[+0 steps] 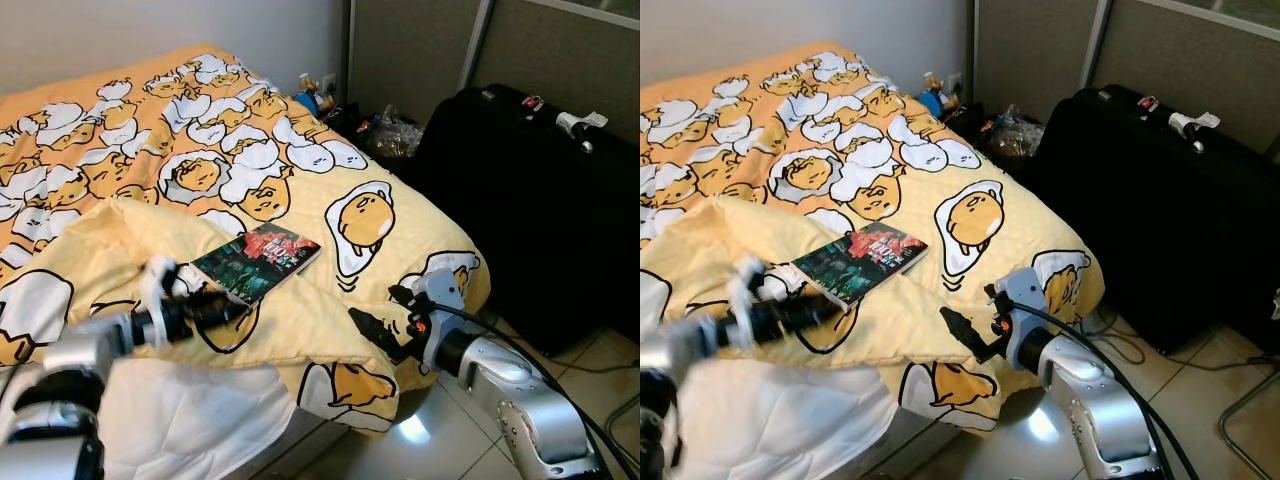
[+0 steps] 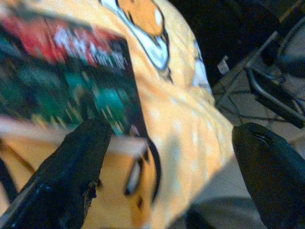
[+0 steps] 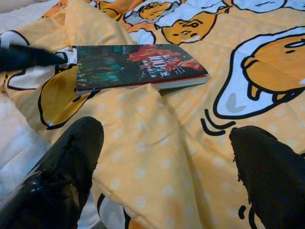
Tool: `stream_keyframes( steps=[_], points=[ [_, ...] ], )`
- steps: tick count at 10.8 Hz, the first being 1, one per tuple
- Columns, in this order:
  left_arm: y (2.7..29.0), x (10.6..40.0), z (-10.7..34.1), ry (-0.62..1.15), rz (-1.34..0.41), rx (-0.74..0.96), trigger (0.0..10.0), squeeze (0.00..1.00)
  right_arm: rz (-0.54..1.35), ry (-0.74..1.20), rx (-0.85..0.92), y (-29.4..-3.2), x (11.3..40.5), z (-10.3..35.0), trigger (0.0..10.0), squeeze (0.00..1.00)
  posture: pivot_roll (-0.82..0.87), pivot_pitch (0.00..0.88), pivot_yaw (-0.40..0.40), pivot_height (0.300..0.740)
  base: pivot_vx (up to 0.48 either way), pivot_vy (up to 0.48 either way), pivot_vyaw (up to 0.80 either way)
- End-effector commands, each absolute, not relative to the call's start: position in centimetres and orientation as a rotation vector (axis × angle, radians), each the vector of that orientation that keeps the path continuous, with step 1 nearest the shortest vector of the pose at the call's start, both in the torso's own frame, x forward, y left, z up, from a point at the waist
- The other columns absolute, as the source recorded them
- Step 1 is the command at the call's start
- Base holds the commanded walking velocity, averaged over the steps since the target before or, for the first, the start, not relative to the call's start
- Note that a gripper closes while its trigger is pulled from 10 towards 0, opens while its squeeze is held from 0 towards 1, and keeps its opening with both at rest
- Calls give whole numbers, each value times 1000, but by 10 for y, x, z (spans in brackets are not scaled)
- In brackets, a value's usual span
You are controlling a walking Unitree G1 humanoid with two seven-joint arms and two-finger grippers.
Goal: Clean up the room
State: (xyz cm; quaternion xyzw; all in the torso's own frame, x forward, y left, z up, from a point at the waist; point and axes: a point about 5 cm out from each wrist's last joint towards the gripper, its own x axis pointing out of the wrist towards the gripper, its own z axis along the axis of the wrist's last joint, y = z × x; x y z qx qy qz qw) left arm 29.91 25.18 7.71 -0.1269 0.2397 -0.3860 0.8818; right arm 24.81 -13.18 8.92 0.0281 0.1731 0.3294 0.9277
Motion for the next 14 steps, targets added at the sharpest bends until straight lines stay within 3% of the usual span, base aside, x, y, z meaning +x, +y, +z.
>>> stream_keyframes(
  steps=[1,3,5,6,8,10,11,14],
  points=[
    [258,313,94,433,-749,-211,10000,1000,693,347,58,-131,249,91,10000,0,-110,0,76,740,0,0,0],
    [251,341,108,391,-576,-56,10000,992,712,344,32,-133,252,96,10000,0,-144,0,74,740,0,0,0],
    [255,354,101,468,-253,153,10000,910,721,349,23,-136,249,100,10000,0,-174,0,63,740,0,0,0],
    [259,355,96,483,-89,282,10000,322,732,358,23,-135,246,102,10000,0,-191,0,53,740,0,0,0],
    [262,349,84,521,6,379,10000,0,748,383,33,-132,239,101,10000,0,-199,0,34,740,0,0,0],
    [248,341,66,545,-88,231,10000,0,758,397,41,-128,237,100,10000,0,-201,0,26,740,0,0,0],
    [232,337,60,533,-230,-41,10000,0,751,395,57,-125,238,101,10000,0,-195,0,29,740,0,0,0],
    [227,319,54,618,-625,-72,10000,0,732,379,71,-124,240,101,10000,0,-176,0,62,740,0,0,0]
  ],
)
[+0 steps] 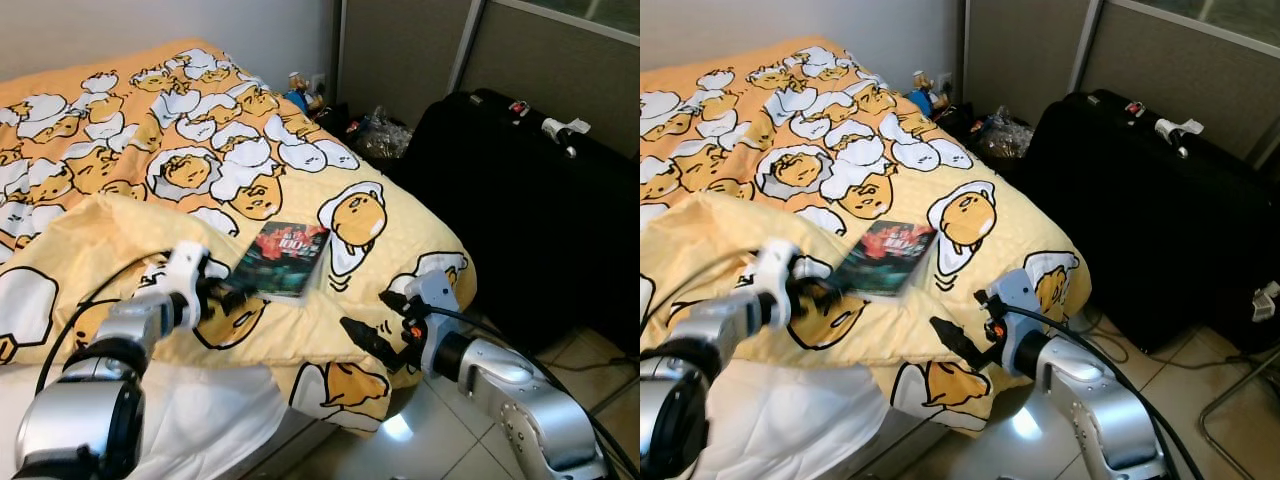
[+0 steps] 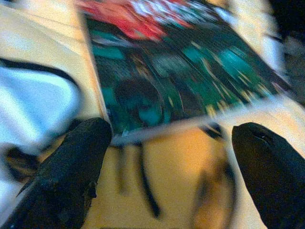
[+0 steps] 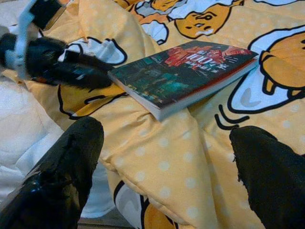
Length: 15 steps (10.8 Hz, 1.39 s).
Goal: Clean up the room
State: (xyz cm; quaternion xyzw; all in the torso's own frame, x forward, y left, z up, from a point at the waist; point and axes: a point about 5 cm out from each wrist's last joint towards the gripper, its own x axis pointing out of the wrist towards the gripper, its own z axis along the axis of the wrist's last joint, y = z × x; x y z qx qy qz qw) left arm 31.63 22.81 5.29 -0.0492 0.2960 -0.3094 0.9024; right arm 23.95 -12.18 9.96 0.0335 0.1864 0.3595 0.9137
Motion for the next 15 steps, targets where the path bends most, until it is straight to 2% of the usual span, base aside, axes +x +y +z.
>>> stream_keyframes(
  steps=[1,2,4,5,6,9,12,14,15],
  points=[
    [231,315,57,623,-701,-95,10000,0,721,376,76,-125,241,100,10000,0,-170,0,68,740,0,0,0],
    [240,308,61,633,-787,-140,10000,0,715,378,81,-125,240,98,10000,0,-156,0,68,740,0,0,0],
    [243,315,63,604,-673,-131,10000,0,720,380,89,-121,241,96,10000,0,-150,0,62,740,0,0,0],
    [241,323,62,586,-508,-172,10000,0,725,375,88,-119,243,98,10000,0,-163,0,69,740,0,0,0],
    [239,324,58,606,-444,-179,10000,0,724,372,87,-120,243,99,10000,0,-167,0,72,740,0,0,0],
    [217,332,63,532,-467,-394,10000,0,719,374,97,-118,241,98,10000,0,-167,0,81,740,0,0,0],
    [204,341,75,454,-503,-537,10000,0,718,370,102,-115,242,99,10000,0,-168,0,92,740,0,0,0],
    [202,340,68,500,-448,-513,10000,0,717,370,111,-112,241,98,10000,0,-172,0,96,740,0,0,0],
    [207,336,56,570,-331,-414,10000,0,717,371,112,-111,240,98,10000,0,-176,0,97,740,0,0,0]
  ],
)
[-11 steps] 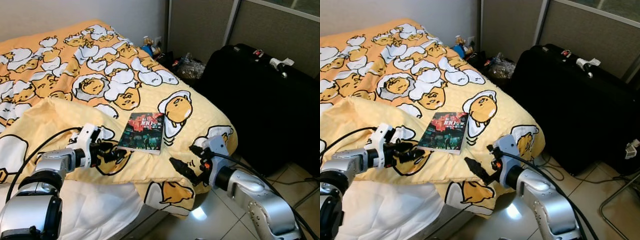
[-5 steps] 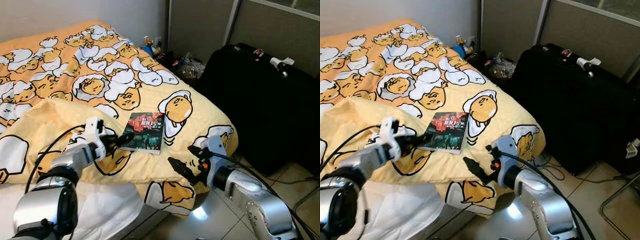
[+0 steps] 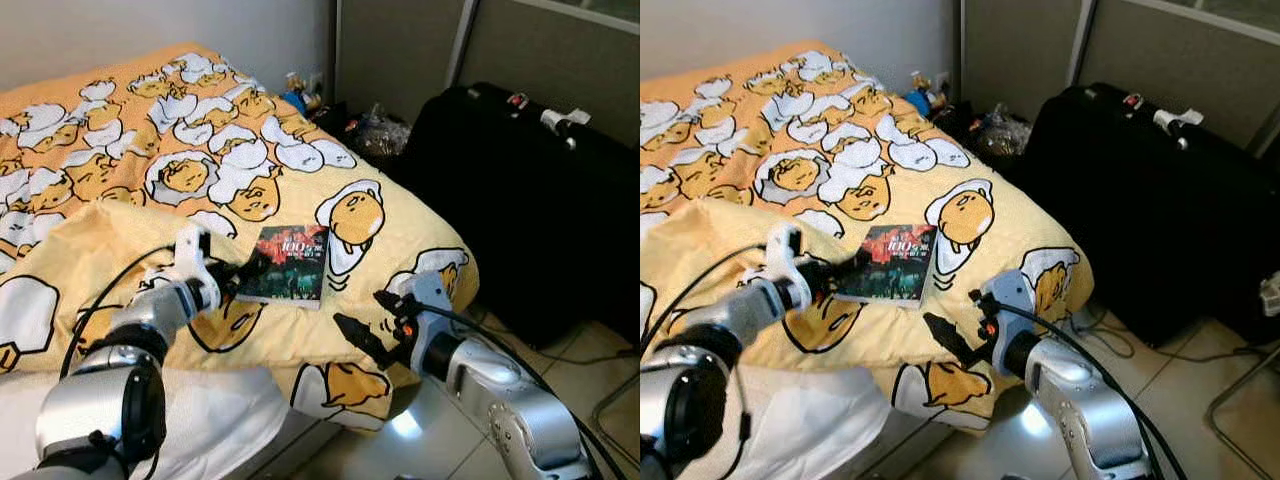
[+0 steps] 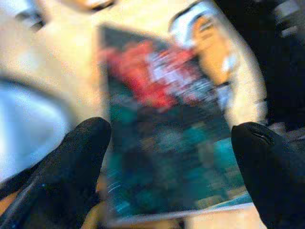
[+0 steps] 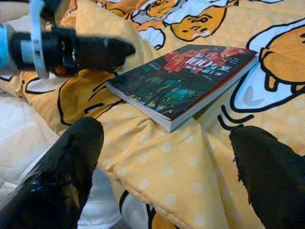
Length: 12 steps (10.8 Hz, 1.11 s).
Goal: Clean up the room
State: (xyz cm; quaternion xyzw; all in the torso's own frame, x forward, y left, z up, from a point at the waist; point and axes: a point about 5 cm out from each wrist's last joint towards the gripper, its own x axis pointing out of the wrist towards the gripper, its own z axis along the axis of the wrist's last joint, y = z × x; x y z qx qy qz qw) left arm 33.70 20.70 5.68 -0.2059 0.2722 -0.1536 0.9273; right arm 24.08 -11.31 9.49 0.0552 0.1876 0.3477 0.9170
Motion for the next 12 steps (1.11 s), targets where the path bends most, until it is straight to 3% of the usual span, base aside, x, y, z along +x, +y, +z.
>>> stream_keyframes(
  steps=[1,4,5,8,10,11,12],
  points=[
    [214,335,52,574,-235,-391,10000,0,717,372,111,-112,240,98,10000,0,-176,0,97,740,0,0,0],
    [212,326,41,642,-236,-416,10000,0,725,377,112,-111,239,97,10000,0,-174,0,95,740,0,0,0],
    [205,320,36,679,-297,-530,10000,0,728,377,114,-109,240,97,10000,0,-172,0,99,740,0,0,0],
    [199,315,34,716,-371,-588,10000,0,729,378,115,-108,240,95,10000,0,-170,0,101,740,0,0,0],
    [195,318,43,691,-442,-719,10000,0,728,381,116,-109,240,95,10000,0,-165,0,100,740,0,0,0],
    [191,317,44,708,-492,-724,10000,0,729,383,117,-109,241,94,10000,0,-164,0,101,740,0,0,0],
    [185,307,31,804,-540,-570,10000,0,729,384,120,-109,242,94,10000,0,-164,0,101,740,0,0,0]
  ],
)
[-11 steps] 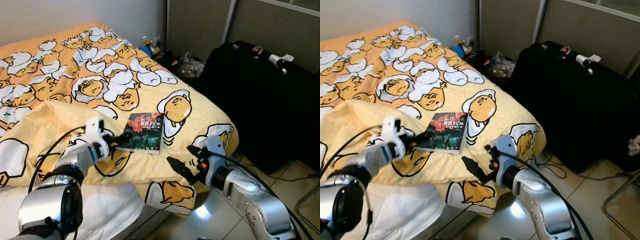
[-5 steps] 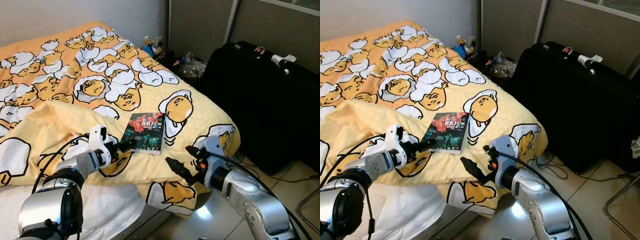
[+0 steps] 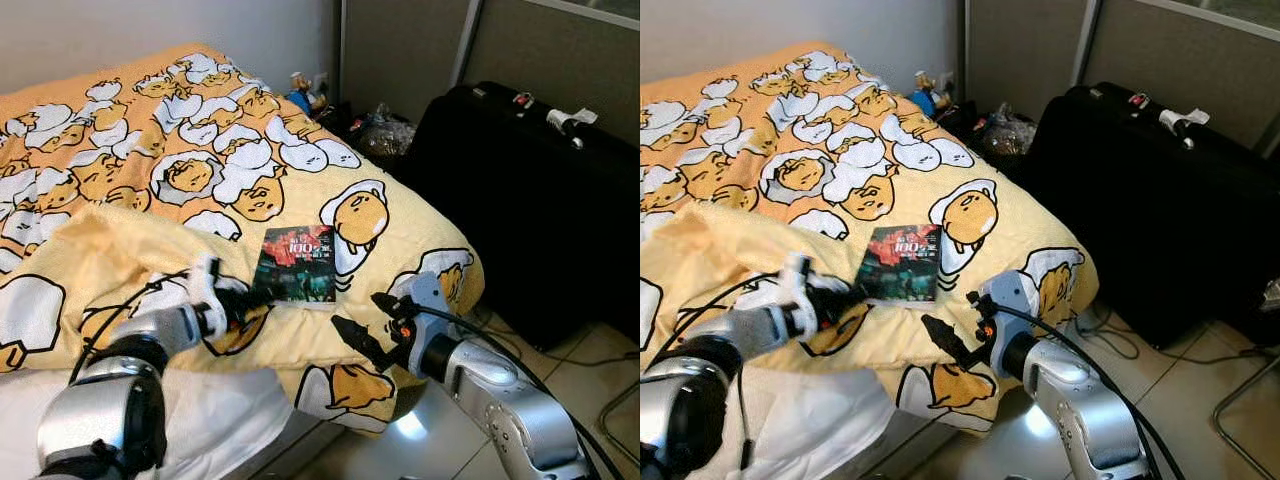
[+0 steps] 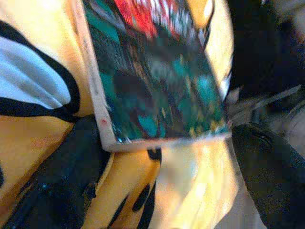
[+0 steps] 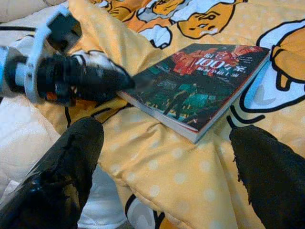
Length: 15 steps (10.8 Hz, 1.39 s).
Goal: Clean up the room
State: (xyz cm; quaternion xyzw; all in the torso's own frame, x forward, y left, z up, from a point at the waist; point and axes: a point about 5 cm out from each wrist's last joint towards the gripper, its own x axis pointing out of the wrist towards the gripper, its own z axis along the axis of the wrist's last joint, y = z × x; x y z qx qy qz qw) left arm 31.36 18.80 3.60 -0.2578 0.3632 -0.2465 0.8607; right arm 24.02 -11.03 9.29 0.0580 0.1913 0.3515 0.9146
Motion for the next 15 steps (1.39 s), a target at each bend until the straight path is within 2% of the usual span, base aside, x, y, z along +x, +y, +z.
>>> stream_keyframes(
  steps=[1,3,4,5,6,8,12,13,14,15],
  points=[
    [190,303,20,837,-478,-424,10000,0,729,384,120,-108,242,94,10000,0,-165,0,102,740,0,0,0],
    [202,299,9,867,-379,-140,10000,0,726,386,120,-109,242,93,10000,0,-166,0,104,740,0,0,0],
    [200,305,15,827,-381,-176,10000,0,726,386,121,-109,242,92,10000,0,-162,0,103,740,0,0,0],
    [193,321,34,696,-391,-341,10000,0,727,383,120,-107,244,93,10000,0,-160,0,104,740,0,0,0],
    [188,328,45,640,-427,-444,10000,0,728,381,120,-107,245,94,10000,0,-160,0,106,740,0,0,0],
    [173,338,67,566,-603,-614,10000,0,727,375,117,-107,247,95,10000,0,-155,0,105,740,0,0,0],
    [175,342,71,529,-553,-672,10000,0,732,373,110,-108,248,95,10000,0,-157,0,102,740,0,0,0],
    [175,342,70,534,-528,-661,10000,0,733,373,108,-108,248,95,10000,0,-157,0,102,740,0,0,0],
    [173,339,63,580,-526,-569,10000,0,733,373,108,-108,248,94,10000,0,-156,0,101,740,0,0,0],
    [176,338,55,594,-476,-356,10000,0,732,373,108,-107,249,94,10000,0,-162,0,106,740,0,0,0]
  ],
)
